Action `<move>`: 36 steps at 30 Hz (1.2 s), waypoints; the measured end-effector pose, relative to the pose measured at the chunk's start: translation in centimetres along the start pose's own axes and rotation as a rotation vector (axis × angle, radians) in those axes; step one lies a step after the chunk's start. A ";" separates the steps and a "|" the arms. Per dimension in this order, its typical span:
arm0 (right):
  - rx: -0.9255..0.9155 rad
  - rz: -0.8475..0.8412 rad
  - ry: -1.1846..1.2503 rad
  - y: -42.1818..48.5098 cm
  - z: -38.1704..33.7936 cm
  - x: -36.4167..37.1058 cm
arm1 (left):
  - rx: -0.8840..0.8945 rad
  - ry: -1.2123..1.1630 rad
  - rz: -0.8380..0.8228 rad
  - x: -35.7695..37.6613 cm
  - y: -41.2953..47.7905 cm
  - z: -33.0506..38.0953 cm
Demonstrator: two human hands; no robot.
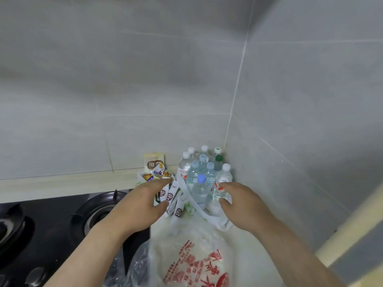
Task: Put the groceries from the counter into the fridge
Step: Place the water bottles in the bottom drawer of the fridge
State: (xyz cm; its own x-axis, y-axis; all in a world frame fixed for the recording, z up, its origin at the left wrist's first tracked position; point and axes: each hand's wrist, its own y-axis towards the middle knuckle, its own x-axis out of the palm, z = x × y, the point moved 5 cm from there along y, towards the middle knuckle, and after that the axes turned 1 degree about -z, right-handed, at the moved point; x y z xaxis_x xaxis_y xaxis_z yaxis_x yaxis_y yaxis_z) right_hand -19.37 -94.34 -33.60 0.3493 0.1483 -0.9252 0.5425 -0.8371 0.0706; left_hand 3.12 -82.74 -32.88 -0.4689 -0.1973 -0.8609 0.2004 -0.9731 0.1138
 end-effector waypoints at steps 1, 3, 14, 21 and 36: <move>0.015 -0.007 0.016 0.3 0.8 0.0 | 0.003 -0.004 -0.004 0.6 0.7 0.3; 0.031 -0.019 0.042 1.1 2.1 0.0 | -0.004 -0.018 -0.026 1.6 2.0 0.7; 0.078 -0.035 0.098 5.5 5.2 0.6 | -0.018 -0.113 -0.097 5.2 9.1 -0.1; 0.126 -0.055 0.143 9.7 5.9 2.1 | -0.042 -0.192 -0.119 7.3 14.5 -2.3; 0.148 -0.126 0.366 15.8 6.8 8.8 | -0.056 -0.365 -0.088 11.6 22.2 -6.2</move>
State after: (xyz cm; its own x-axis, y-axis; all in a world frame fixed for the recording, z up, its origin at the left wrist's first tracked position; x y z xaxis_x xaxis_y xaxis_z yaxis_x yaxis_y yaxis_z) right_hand -12.92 -109.78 -43.17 0.5506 0.4093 -0.7276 0.4917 -0.8633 -0.1136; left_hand 7.44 -105.93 -43.45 -0.7599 -0.1524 -0.6319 0.1878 -0.9821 0.0109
